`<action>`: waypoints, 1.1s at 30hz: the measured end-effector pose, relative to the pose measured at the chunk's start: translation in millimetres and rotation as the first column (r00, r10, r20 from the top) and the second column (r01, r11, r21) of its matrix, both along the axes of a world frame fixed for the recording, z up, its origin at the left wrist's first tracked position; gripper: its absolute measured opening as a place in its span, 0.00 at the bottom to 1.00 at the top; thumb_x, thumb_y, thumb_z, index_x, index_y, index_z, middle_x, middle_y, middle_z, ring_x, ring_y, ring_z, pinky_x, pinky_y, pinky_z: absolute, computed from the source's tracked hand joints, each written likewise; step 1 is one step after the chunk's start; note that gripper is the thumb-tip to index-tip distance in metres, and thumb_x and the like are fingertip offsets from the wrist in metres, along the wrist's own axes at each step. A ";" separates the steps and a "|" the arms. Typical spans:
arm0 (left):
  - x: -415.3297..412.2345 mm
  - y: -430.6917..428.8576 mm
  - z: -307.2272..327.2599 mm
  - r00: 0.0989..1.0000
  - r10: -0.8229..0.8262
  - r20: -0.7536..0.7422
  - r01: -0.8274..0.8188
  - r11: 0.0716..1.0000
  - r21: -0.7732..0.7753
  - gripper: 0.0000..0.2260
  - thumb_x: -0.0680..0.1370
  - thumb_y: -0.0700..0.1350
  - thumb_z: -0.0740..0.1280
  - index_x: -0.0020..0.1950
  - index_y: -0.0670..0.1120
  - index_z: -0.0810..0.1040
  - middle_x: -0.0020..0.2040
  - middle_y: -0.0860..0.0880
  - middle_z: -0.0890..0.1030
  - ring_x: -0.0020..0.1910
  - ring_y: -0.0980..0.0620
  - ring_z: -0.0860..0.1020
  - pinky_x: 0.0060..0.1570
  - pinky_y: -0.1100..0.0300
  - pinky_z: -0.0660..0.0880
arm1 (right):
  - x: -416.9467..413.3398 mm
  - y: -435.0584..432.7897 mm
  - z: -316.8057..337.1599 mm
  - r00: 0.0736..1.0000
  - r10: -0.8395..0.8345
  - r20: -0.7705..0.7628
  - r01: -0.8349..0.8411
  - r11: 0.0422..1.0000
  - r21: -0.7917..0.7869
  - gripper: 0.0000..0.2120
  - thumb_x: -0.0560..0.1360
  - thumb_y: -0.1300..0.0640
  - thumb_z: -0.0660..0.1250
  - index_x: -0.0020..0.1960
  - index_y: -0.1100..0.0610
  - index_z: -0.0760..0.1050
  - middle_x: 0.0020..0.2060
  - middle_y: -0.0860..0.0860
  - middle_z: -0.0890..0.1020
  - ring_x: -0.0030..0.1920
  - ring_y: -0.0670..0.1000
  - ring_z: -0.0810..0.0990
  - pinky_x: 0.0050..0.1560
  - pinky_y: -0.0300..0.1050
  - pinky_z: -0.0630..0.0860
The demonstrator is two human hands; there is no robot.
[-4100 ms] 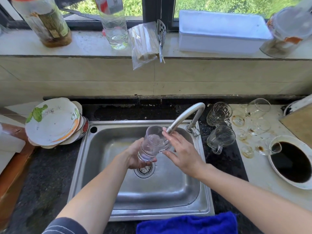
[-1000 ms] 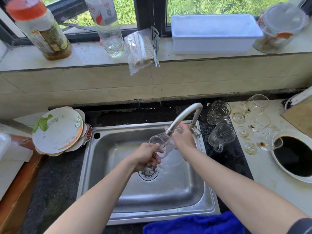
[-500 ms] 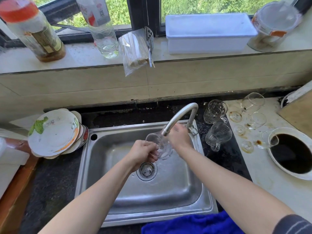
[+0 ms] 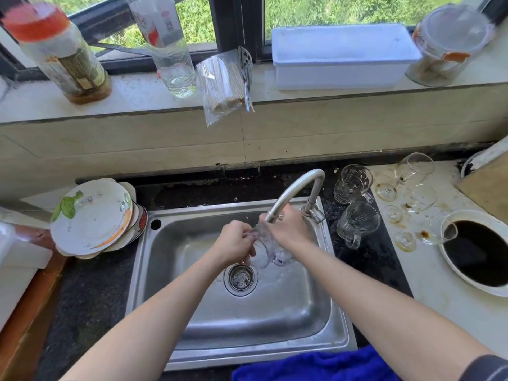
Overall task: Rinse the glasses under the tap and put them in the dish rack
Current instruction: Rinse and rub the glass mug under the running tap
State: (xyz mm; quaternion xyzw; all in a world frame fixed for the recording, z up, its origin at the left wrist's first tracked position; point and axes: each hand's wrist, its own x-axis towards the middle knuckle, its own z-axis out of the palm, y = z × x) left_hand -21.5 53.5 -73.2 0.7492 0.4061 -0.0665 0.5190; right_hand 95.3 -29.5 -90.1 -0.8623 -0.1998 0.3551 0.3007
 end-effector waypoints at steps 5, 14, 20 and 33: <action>-10.0 -7.9 -9.4 0.994 0.081 0.073 -0.073 0.992 -0.099 0.11 0.80 0.37 0.60 0.39 0.39 0.78 0.28 0.42 0.78 0.20 0.51 0.74 0.20 0.66 0.67 | 5.6 -11.4 -8.0 0.997 0.066 0.031 -0.065 0.997 -0.029 0.19 0.77 0.38 0.55 0.57 0.47 0.76 0.61 0.49 0.77 0.57 0.53 0.76 0.60 0.55 0.73; -12.3 -14.4 -17.7 0.978 0.194 0.080 -0.175 0.965 -0.196 0.13 0.81 0.37 0.60 0.38 0.42 0.77 0.28 0.42 0.77 0.19 0.54 0.72 0.20 0.65 0.67 | -1.4 -13.3 -7.7 0.995 0.100 -0.002 -0.100 0.994 -0.039 0.22 0.75 0.36 0.57 0.63 0.46 0.74 0.64 0.48 0.74 0.54 0.50 0.76 0.49 0.47 0.73; -15.3 -16.6 -13.9 0.977 0.210 0.042 -0.184 0.926 -0.331 0.09 0.79 0.38 0.62 0.40 0.41 0.77 0.31 0.43 0.79 0.21 0.53 0.73 0.21 0.65 0.67 | 28.7 -14.4 -6.2 0.944 -0.030 -0.328 0.028 1.000 -0.011 0.13 0.76 0.44 0.66 0.52 0.52 0.79 0.54 0.49 0.80 0.53 0.51 0.77 0.51 0.47 0.68; -0.6 -7.9 -21.5 0.998 -0.014 -0.053 0.031 0.940 0.339 0.14 0.78 0.41 0.59 0.34 0.36 0.73 0.36 0.35 0.81 0.35 0.36 0.81 0.35 0.45 0.78 | -2.2 -10.5 2.8 0.985 0.157 0.072 -0.153 0.987 -0.055 0.13 0.79 0.50 0.58 0.62 0.49 0.71 0.59 0.52 0.77 0.53 0.57 0.78 0.49 0.51 0.75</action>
